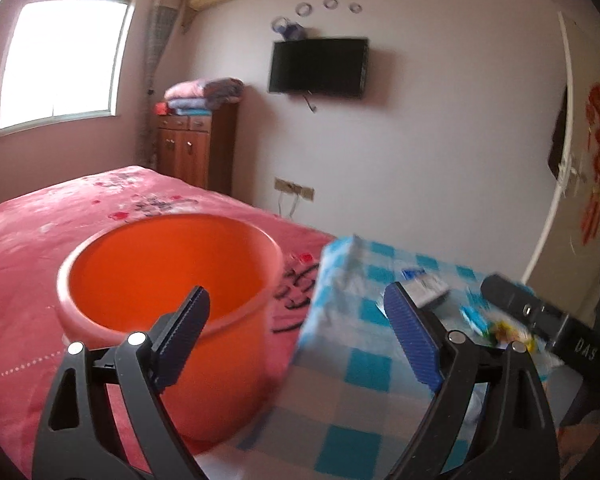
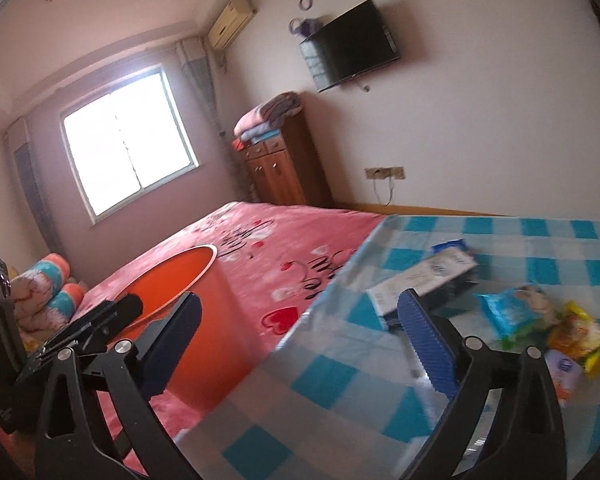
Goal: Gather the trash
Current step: 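Bring both empty tools back over the table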
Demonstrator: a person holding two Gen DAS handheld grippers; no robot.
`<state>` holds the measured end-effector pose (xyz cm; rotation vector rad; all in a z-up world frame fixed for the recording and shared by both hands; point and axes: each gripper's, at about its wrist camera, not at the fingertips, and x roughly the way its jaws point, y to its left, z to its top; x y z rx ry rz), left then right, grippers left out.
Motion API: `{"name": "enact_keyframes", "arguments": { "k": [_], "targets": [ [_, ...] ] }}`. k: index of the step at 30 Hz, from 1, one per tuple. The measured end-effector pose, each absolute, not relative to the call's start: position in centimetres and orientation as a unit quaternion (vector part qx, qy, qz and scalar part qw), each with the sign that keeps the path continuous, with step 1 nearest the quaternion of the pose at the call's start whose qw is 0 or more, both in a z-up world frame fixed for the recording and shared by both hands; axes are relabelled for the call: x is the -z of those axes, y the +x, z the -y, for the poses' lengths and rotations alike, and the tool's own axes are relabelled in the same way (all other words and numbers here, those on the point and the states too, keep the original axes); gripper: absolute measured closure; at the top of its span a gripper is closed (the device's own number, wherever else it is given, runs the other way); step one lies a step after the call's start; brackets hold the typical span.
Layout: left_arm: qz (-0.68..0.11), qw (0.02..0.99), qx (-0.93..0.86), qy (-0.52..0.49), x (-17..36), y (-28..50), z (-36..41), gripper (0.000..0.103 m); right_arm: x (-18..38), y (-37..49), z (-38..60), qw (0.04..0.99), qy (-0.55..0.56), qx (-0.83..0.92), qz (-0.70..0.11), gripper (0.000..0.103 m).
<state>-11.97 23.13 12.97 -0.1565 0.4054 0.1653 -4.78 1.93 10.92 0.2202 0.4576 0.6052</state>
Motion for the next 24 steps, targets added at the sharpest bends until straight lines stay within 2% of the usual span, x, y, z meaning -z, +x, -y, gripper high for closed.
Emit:
{"name": "enact_keyframes", "arguments": {
  "k": [4,11,24],
  "targets": [
    [-0.207,0.974,-0.076,-0.059,-12.3,-12.5,-20.6,0.014,-10.3,-5.2,1.0,0.929,0.115,-0.276,-0.219,0.005],
    [-0.274,0.961,-0.03,-0.039,-9.9,-11.6,-16.3,0.014,-8.8,-5.4,5.4,0.931,0.14,-0.251,-0.224,0.005],
    [-0.333,0.943,0.003,-0.008,-6.7,-10.8,-10.9,0.014,-6.7,-4.8,10.9,0.932,0.169,-0.219,-0.236,0.005]
  ]
}}
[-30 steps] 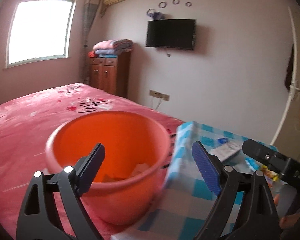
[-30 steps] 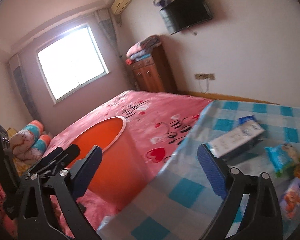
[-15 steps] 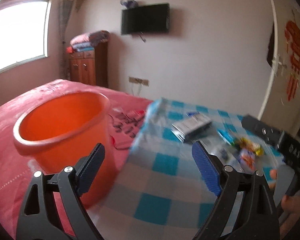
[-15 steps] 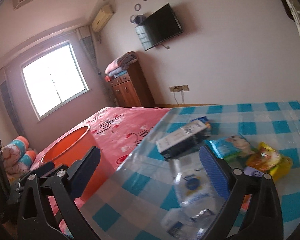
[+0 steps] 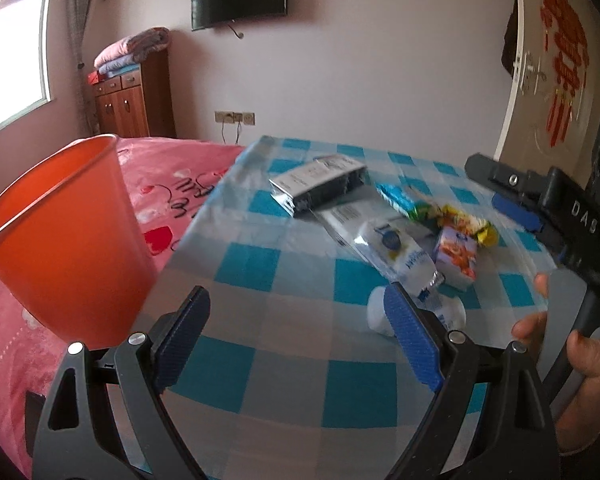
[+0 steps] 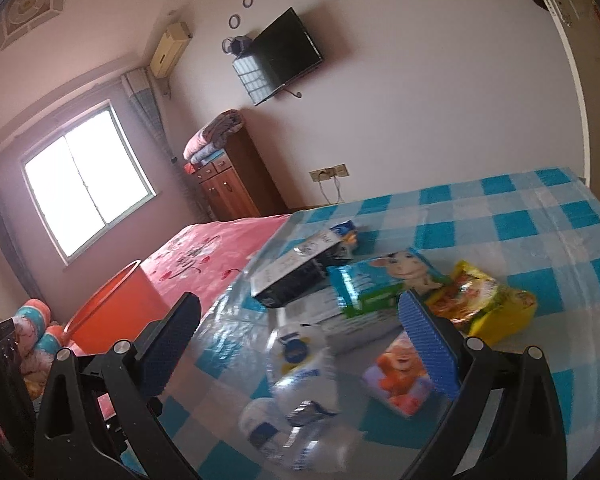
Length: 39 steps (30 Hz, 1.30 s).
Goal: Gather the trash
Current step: 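Bring both empty tools back over the table, then lower the left gripper and grasp the second white milk carton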
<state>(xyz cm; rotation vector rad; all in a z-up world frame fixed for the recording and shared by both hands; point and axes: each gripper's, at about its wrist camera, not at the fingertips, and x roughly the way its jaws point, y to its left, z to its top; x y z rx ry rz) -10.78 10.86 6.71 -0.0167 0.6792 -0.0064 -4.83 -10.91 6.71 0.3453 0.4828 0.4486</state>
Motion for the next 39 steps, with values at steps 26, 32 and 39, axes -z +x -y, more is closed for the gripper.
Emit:
{"name": "enact_keyframes", "arguments": {
  "k": [26,32,39],
  "targets": [
    [-0.401,0.914,-0.044,-0.031,-11.1,15.1,-5.1,0.014,-3.3,-0.8,19.8,0.923,0.169,-0.141,-0.315,0.005],
    [-0.476,0.875,-0.088,0.006,-7.3,24.2,-4.2,0.033,-2.6,-0.3,21.5,0.915,0.187,-0.137,-0.331,0.005],
    [-0.531,0.834,-0.134,-0.063,-4.0,28.8,-7.4,0.044,-2.1,0.1,22.7,0.908,0.194,-0.138,-0.344,0.005]
  ]
}}
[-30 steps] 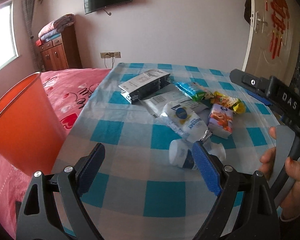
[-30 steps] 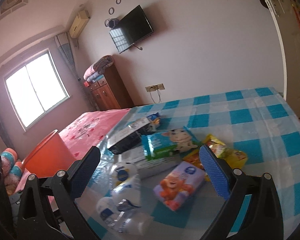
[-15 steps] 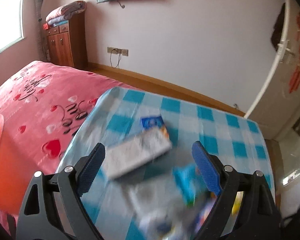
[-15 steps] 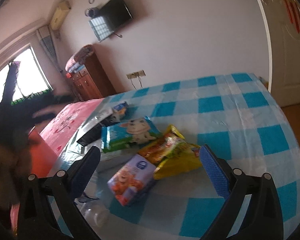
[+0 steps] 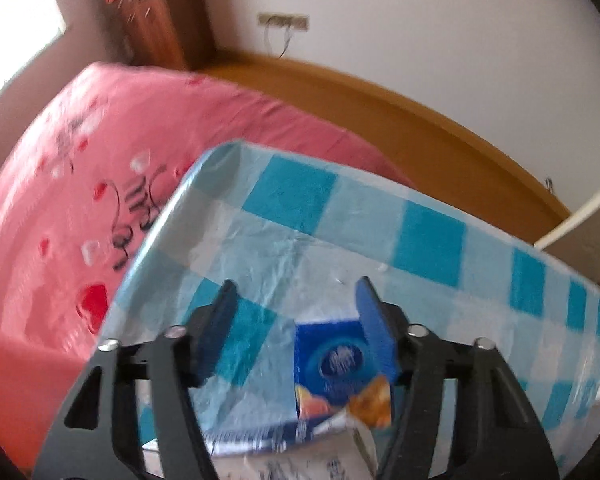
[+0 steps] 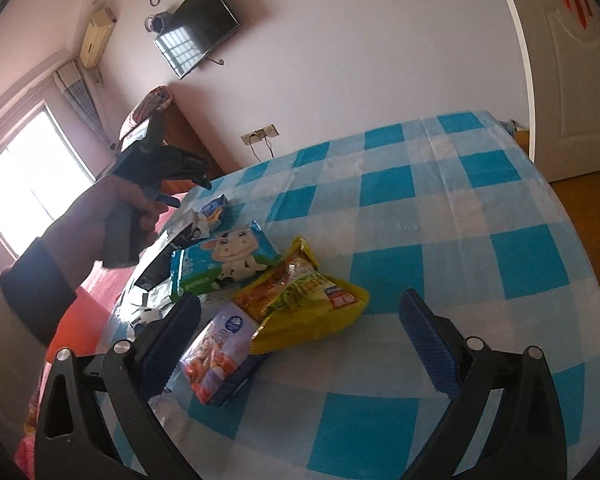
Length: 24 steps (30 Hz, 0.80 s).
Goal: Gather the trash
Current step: 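Lower the left gripper and grasp the second white milk carton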
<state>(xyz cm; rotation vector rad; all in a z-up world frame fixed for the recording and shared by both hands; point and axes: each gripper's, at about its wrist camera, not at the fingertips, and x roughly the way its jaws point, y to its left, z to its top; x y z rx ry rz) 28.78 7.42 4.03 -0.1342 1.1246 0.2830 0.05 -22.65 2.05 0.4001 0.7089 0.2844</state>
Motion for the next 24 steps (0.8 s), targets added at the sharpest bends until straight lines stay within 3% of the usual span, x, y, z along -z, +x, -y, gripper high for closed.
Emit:
{"name": "enact_keyframes", "arguments": {
  "k": [10,24],
  "targets": [
    [-0.545,0.824,-0.136,-0.075,-2.2,29.4,-7.7,0.048,-0.4,0.7,23.9,0.895,0.219,-0.132,-0.365,0.005],
    [-0.54,0.837,-0.048,-0.076,-2.4,18.4,-3.0,0.049,-1.0,0.0,25.4,0.9,0.219,-0.112,-0.361,0.005]
  ]
}}
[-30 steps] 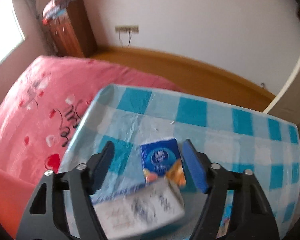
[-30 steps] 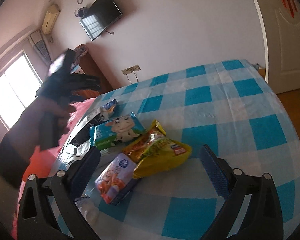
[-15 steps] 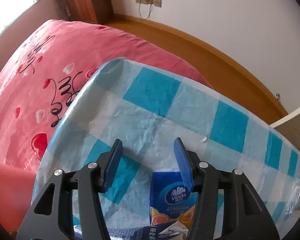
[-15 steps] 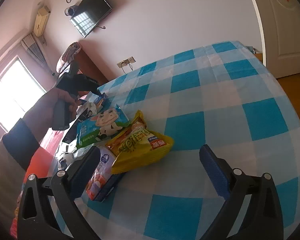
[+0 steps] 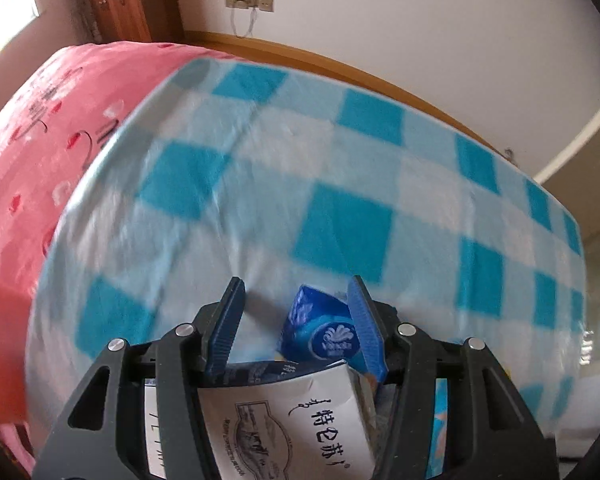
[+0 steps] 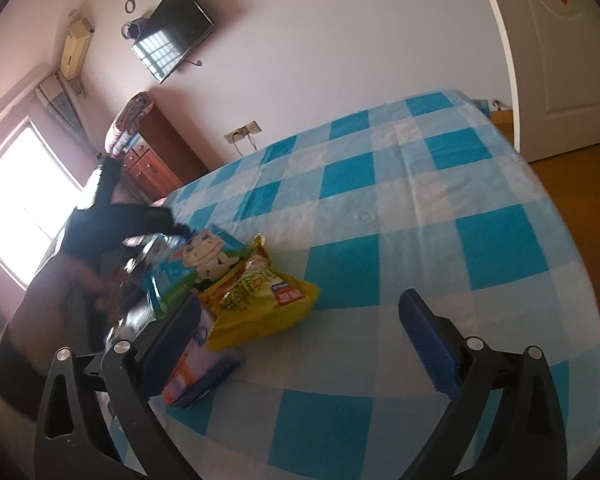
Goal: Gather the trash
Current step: 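Lower the left gripper and grasp the second white milk carton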
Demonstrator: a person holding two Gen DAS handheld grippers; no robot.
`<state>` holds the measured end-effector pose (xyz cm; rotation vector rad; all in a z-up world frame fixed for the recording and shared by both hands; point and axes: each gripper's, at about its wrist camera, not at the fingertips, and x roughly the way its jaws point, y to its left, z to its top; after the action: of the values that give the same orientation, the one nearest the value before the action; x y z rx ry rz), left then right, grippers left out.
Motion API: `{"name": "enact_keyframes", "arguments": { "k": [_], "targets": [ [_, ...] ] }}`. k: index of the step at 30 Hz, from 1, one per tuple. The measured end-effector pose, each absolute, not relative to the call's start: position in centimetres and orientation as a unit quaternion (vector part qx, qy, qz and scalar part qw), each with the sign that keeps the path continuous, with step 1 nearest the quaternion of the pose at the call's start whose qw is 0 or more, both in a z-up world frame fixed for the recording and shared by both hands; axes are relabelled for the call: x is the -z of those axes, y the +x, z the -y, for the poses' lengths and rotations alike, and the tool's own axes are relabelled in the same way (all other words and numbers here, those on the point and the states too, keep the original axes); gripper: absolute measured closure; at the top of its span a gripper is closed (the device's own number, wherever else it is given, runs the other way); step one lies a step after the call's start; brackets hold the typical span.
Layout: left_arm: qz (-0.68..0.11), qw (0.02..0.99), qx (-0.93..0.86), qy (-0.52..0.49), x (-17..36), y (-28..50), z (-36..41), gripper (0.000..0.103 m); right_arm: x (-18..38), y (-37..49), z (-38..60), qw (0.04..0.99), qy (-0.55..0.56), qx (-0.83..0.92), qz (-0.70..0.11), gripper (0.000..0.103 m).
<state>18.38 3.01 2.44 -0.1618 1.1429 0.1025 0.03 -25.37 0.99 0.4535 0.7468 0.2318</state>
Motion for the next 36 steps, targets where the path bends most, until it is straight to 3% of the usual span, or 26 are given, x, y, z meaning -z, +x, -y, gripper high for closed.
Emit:
{"name": "enact_keyframes", "arguments": {
  "k": [17,21,28,36],
  "targets": [
    [-0.517,0.85,0.026,-0.092,-3.6,8.3,-1.0,0.049,0.2,0.0,26.3,0.881,0.231,-0.124,-0.394,0.005],
    [-0.487,0.87,0.041,-0.059,-6.0,6.8,-1.4,0.047,0.3,0.1,25.6,0.875,0.226,-0.145,-0.403,0.005],
    [-0.451,0.888,0.086,0.005,-8.5,2.3,-2.8,0.034,-0.1,-0.1,24.3,0.869,0.212,-0.182,-0.409,0.005],
    [-0.442,0.877,0.15,0.114,-7.6,0.9,-3.8,0.034,-0.3,-0.6,23.9,0.862,0.206,-0.207,-0.415,0.005]
  ]
}}
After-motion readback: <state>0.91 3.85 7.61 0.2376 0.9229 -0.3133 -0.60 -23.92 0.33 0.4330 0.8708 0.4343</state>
